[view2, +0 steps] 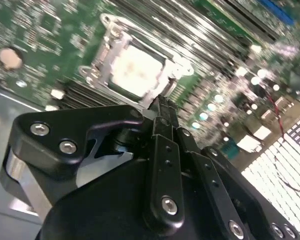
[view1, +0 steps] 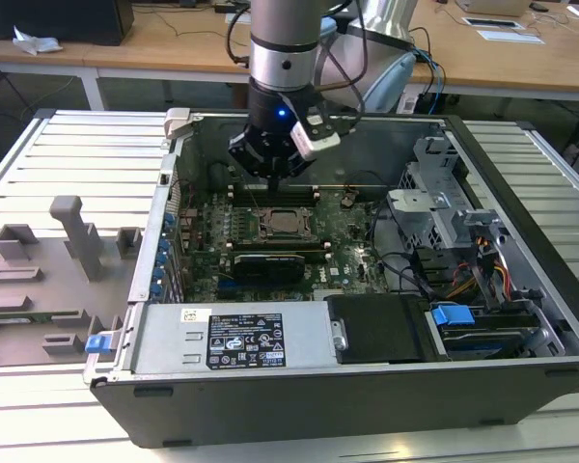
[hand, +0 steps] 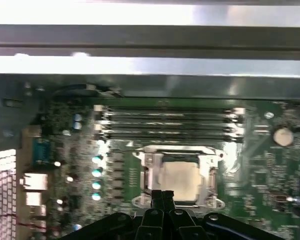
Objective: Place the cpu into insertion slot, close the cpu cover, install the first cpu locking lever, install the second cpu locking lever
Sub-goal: 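Install the first cpu locking lever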
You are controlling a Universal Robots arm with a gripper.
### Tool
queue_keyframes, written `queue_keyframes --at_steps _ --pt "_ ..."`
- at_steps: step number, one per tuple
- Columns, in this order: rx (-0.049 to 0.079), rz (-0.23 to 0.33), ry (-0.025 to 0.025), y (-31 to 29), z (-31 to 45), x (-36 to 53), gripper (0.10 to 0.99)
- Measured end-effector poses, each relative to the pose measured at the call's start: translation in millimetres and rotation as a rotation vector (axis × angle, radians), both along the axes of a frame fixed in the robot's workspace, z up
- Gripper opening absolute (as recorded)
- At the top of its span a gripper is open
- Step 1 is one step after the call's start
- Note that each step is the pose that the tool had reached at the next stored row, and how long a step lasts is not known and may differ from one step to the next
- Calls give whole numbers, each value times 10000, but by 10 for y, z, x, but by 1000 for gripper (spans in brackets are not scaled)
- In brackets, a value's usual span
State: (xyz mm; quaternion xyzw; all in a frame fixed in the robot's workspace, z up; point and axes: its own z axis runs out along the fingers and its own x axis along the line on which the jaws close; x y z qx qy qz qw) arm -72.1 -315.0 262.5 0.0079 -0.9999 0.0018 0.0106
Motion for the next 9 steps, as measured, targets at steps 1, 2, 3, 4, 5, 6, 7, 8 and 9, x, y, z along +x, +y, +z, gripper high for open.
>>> queue_keyframes --at_steps 1,2,3,4,5,6,7,8,9 --pt "8 3 -3 5 -5 -47 106" --pt "14 1 -5 9 -10 -95 106" --pt "14 3 -7 19 -18 -174 106" --pt "15 3 -9 35 -24 -258 106" --pt "14 1 -8 58 -27 -328 106" --pt "13 0 -7 98 -32 -403 106" --pt "14 1 -7 141 -35 -452 106" --pt "16 0 -8 160 -36 -465 106" --pt "18 2 -8 182 -38 -472 106"
